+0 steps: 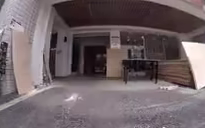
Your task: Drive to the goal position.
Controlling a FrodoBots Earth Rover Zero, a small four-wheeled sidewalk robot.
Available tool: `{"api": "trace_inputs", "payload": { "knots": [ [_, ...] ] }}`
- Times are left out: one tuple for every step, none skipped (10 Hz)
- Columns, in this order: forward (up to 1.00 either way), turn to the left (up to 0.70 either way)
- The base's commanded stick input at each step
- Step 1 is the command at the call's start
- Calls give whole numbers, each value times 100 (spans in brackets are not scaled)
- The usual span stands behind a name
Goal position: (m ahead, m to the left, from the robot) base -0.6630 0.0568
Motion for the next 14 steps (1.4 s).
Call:
{"api": "trace_inputs", "payload": {
  "knots": [
    [45, 27],
    [45, 27],
    [45, 27],
    [45, 27],
    [45, 27],
    [45, 27],
    [45, 27],
    [45, 27],
    [45, 27],
    [45, 27],
    [45, 27],
    [45, 27],
    [45, 27],
    [45, 27]
  ]
}}
